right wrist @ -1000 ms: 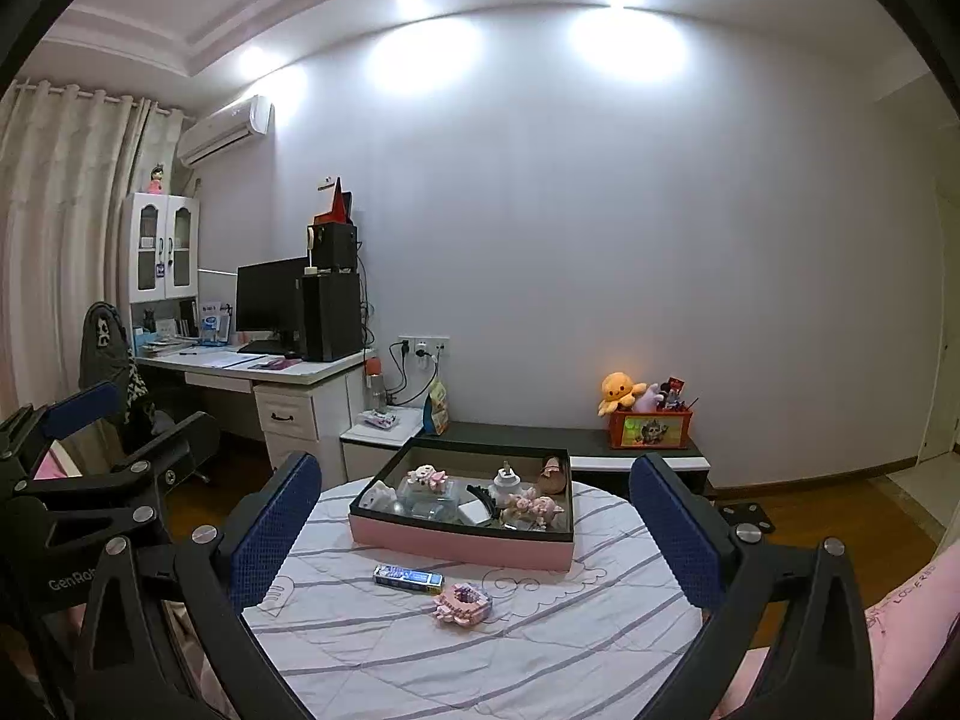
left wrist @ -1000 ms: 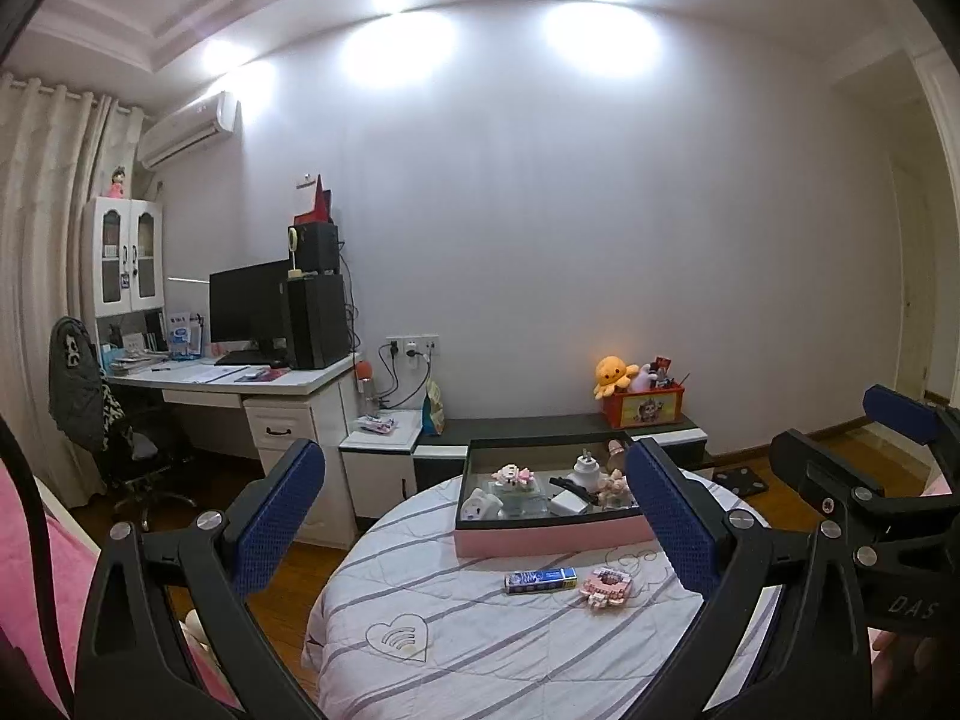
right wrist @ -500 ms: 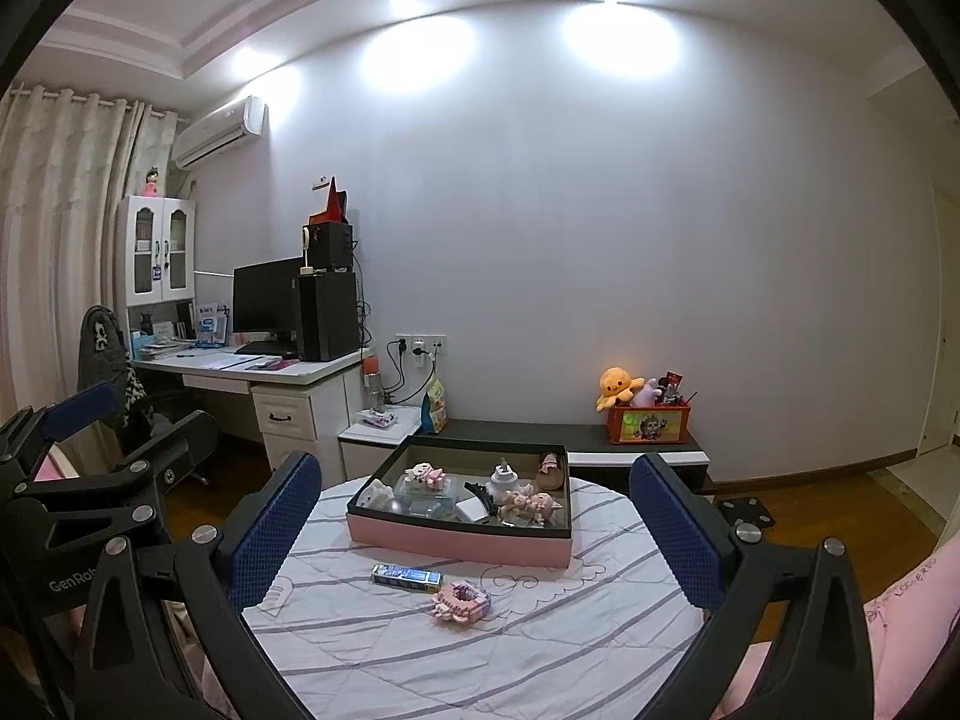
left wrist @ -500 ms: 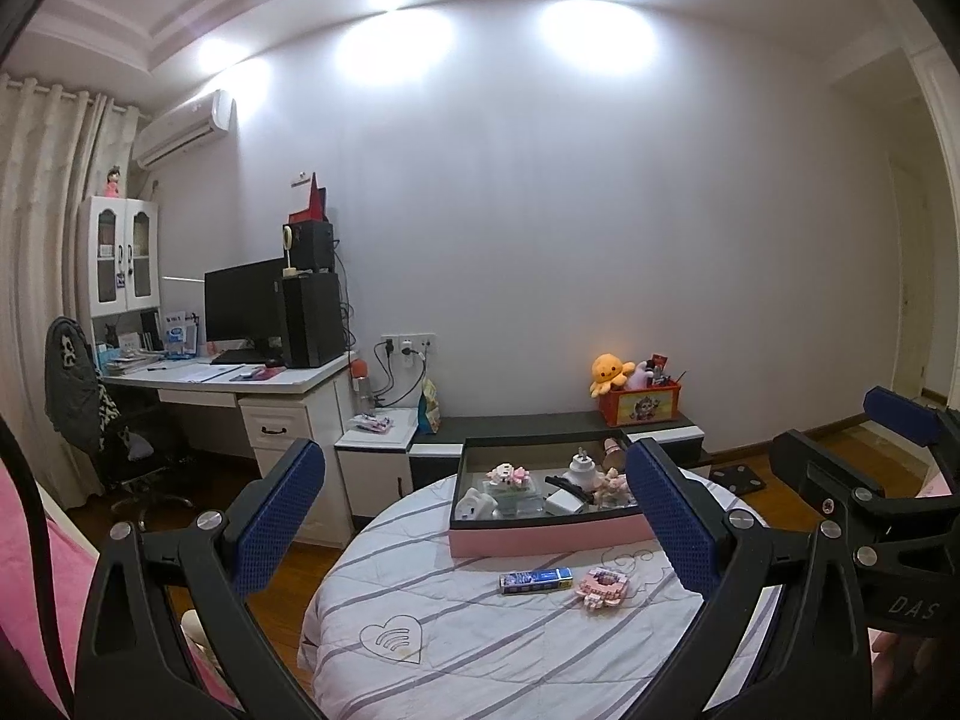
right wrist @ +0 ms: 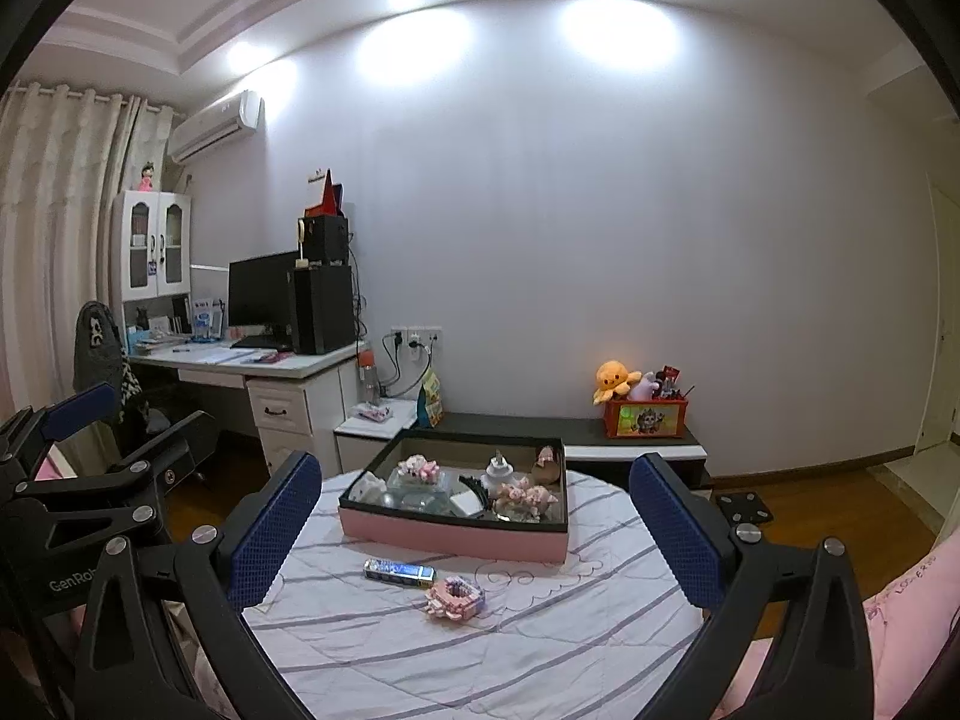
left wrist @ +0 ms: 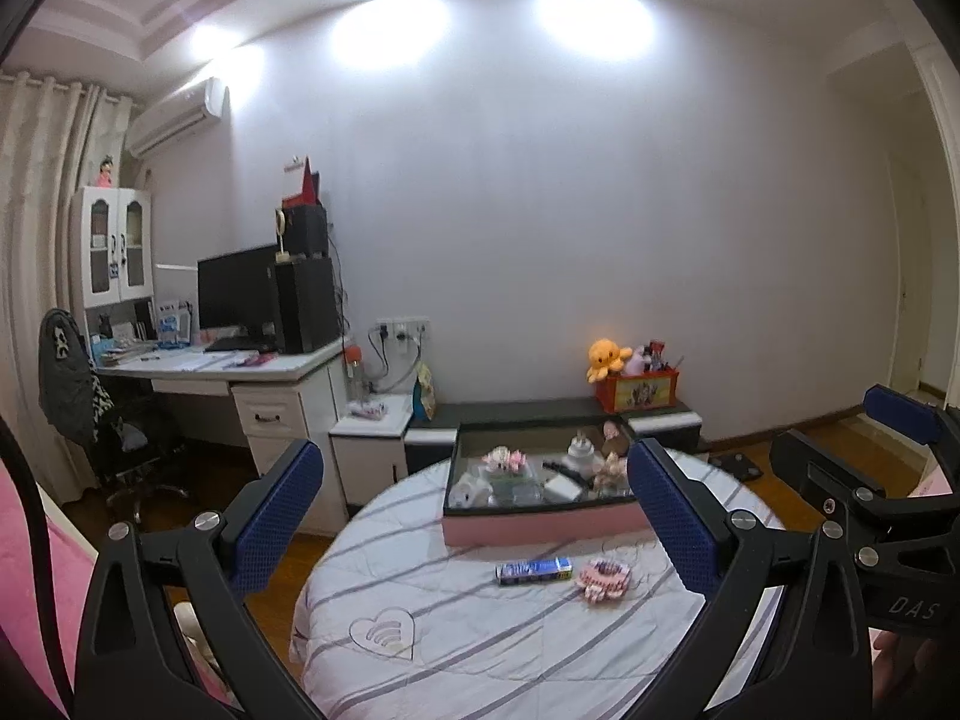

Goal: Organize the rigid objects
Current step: 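Withdraw both tools from the pink box toward the remaining items, then grasp the blue rectangular box with left gripper while right gripper grasps pink block ring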

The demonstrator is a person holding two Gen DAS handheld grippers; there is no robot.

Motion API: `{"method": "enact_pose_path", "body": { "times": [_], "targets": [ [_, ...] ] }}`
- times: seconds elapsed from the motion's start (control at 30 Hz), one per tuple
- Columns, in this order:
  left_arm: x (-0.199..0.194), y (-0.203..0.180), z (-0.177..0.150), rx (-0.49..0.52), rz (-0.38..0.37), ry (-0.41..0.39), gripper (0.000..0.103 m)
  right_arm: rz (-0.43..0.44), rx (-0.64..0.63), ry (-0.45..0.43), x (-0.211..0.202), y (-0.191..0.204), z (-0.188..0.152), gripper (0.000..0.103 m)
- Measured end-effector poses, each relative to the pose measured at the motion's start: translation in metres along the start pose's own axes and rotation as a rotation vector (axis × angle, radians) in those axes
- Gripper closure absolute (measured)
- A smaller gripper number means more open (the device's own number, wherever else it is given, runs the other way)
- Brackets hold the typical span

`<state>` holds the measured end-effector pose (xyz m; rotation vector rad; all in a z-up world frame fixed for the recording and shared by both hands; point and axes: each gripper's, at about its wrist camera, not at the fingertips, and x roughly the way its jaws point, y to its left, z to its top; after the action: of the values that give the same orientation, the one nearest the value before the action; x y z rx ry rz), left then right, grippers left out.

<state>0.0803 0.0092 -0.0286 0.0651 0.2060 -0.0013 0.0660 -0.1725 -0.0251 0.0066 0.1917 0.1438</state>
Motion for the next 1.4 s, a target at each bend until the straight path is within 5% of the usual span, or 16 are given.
{"method": "enact_pose_path", "body": {
  "times": [0.37, 0.77, 0.9, 1.03, 1.4],
  "targets": [
    [0.101, 0.013, -0.075, -0.036, -0.037, 0.31, 0.0, -0.008, -0.002, 0.27, 0.094, -0.006, -0.063, 0.0],
    [0.179, 0.03, -0.12, -0.049, -0.02, 0.497, 0.0, 0.055, -0.01, 0.647, 0.225, 0.004, -0.14, 0.0],
    [0.199, 0.029, -0.124, -0.057, -0.05, 0.542, 0.0, 0.085, 0.003, 0.703, 0.244, 0.004, -0.146, 0.005],
    [0.219, 0.016, -0.128, -0.058, -0.083, 0.59, 0.0, 0.061, -0.013, 0.705, 0.245, -0.005, -0.145, 0.042],
    [0.263, -0.047, -0.134, 0.02, -0.141, 0.691, 0.0, -0.025, 0.032, 0.672, 0.237, -0.054, -0.139, 0.041]
  ]
}}
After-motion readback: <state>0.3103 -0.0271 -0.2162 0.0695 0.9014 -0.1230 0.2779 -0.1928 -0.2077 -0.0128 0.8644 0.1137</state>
